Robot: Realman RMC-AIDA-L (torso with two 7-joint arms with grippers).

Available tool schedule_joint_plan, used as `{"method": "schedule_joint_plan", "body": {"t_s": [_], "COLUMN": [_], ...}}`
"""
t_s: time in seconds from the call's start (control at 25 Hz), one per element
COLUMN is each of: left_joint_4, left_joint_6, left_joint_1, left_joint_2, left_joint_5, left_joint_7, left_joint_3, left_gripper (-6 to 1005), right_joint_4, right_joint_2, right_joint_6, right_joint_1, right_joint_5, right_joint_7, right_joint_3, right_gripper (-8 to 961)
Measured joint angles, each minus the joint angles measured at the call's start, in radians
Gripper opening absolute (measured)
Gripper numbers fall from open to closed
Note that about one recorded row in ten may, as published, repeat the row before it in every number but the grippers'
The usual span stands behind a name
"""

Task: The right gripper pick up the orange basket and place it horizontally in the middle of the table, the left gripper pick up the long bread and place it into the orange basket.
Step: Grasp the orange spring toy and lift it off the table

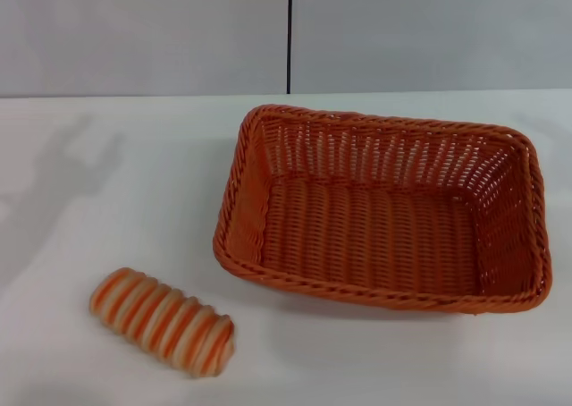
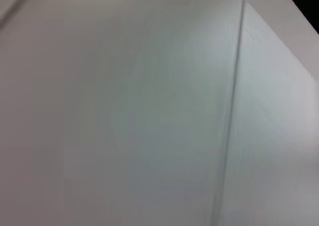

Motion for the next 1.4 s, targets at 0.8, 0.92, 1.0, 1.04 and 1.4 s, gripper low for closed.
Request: {"method": "schedule_joint_plan", "body": {"t_s": [0.8,0.92,1.0,1.04,1.4], "left_joint_4": [0.670,0.673,0.673,0.673,0.643], "left_joint_6": [-0.087,-0.083,-0.081,-0.079,-0.078], "left_joint_1": [-0.055,-0.054,-0.053,-0.051,-0.038], "left_joint_2": [0.126,0.129,0.126,0.123,0.077], "left_joint_5": [0.955,1.041,1.101,1.132,1.359], "left_joint_7": [-0.622,-0.646,-0.653,-0.655,-0.682], "left_joint_3": [-0.104,-0.117,-0.134,-0.143,-0.185], "left_gripper": [644,647,648,649,649], "right_joint_4": [0.294,0.301,0.303,0.304,0.310], "right_joint_2": [0.034,0.035,0.034,0.033,0.029], "right_joint_6": [-0.131,-0.131,-0.131,-0.131,-0.123], "right_joint_1": [-0.291,-0.301,-0.301,-0.299,-0.264], "right_joint_5": [0.137,0.134,0.134,0.135,0.137], "right_joint_7": [-0.224,-0.224,-0.224,-0.222,-0.207], "right_joint_3": [0.350,0.376,0.382,0.385,0.407], "right_gripper": [695,695,695,695,695]}}
